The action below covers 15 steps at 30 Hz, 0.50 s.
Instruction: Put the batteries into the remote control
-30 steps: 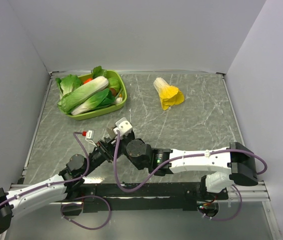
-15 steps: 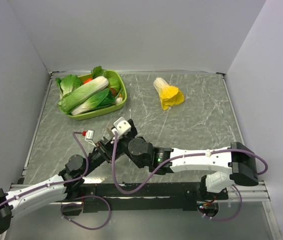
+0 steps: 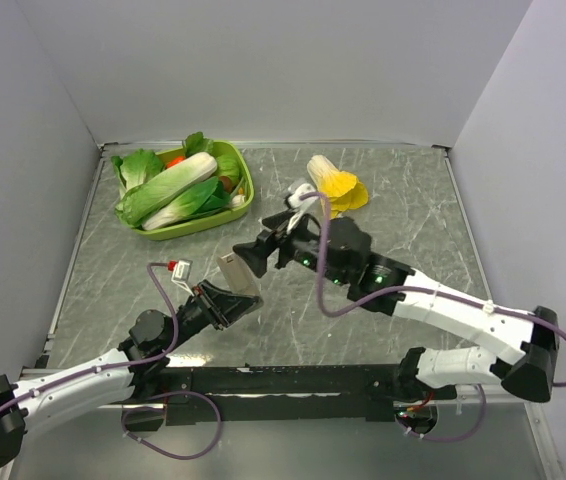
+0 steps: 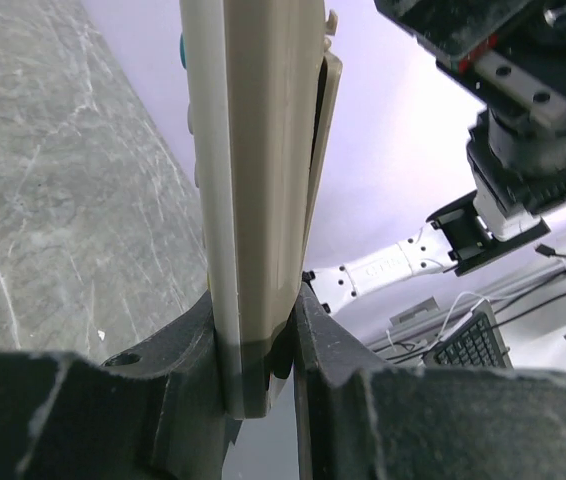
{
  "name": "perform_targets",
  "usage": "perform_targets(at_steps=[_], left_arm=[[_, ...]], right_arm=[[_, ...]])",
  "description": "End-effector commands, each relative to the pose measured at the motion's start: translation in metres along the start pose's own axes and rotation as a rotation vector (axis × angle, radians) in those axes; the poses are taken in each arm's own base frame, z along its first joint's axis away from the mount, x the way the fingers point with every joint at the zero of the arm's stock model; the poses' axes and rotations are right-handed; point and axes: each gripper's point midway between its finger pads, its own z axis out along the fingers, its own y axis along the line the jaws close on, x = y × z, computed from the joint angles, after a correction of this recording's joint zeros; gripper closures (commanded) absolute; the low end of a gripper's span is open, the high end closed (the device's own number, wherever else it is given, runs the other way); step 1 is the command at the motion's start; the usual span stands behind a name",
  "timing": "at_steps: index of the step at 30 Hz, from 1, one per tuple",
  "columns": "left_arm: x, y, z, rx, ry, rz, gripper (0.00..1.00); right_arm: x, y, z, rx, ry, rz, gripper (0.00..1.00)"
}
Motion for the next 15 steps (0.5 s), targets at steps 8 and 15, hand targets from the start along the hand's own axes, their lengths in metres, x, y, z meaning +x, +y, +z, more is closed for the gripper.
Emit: perform_targets(at_steps=[8,15], left_arm=[[0.017,-0.007,-0.011,0.1,0.07,0.071,0.99],[0.019,-0.018,-0.008,0.139,0.095,0.088,0.98]], right_arm=[[0.014,0.035,-0.021,-0.367,0.115,0.286,0.02],[0.035,0.037,-0.011,-0.438,0.179,0.375,0.06]])
